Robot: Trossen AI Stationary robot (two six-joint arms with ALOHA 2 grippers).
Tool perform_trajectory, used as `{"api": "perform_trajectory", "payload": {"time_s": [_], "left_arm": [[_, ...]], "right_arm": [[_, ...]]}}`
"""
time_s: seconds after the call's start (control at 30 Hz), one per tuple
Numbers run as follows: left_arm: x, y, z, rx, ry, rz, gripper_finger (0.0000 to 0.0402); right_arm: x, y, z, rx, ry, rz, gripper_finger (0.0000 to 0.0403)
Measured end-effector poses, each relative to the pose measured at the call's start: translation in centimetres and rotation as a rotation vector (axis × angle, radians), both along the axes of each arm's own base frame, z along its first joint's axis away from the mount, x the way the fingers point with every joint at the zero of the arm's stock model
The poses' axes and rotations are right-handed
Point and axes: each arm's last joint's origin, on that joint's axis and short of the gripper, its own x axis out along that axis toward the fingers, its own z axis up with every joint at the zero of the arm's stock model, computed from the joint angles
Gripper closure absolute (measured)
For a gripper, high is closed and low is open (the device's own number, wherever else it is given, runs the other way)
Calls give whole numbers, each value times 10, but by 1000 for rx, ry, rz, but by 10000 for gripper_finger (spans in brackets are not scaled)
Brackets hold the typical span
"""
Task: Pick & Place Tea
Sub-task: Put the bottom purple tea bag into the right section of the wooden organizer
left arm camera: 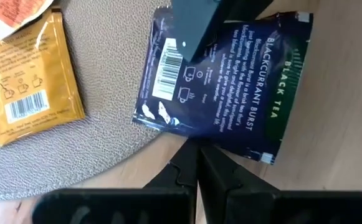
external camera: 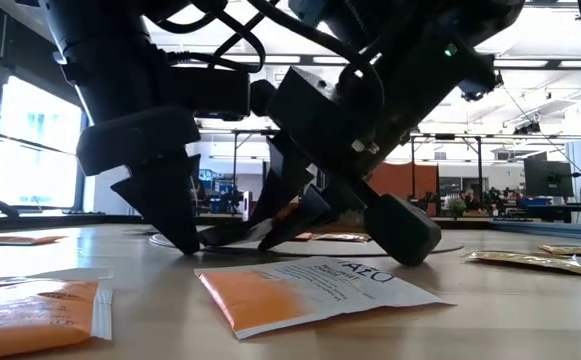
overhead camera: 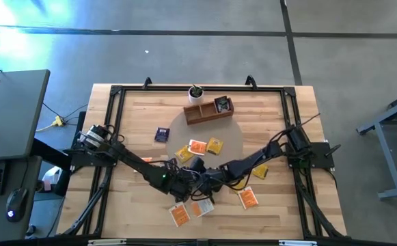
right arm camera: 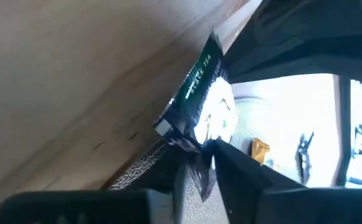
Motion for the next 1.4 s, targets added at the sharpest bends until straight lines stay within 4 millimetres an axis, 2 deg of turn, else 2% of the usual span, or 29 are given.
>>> {"api": "perform_trajectory", "payload": {"time_s": [0.2, 0.4, 0.53, 0.7, 0.8, 0.93, 1.13, 1.4], "left_arm": [[0, 0, 0, -11, 0, 3, 401], [0, 0, 0, -4, -21, 56, 401], [0, 0, 0, -6, -18, 57, 401], [0, 0, 0, -7, -21, 57, 401], [0, 0, 0, -7, -23, 57, 401], [0, 0, 0, -7, -25, 60, 401], [1, 0, 0, -11, -31, 60, 401], [1, 0, 0, -11, -39, 59, 401]], "right_arm": [[-3, 4, -1, 17, -8, -67, 394], [-8, 9, 0, 18, -33, -175, 378], [-19, 12, 7, 49, 6, -235, 392], [-35, 11, 45, 129, -19, -335, 391], [-48, -1, 74, 133, -8, -386, 390], [-62, -35, 112, 176, -28, -502, 399], [-75, -112, 148, 330, -35, -656, 393], [-104, -231, 140, 495, -39, -822, 395]]}}
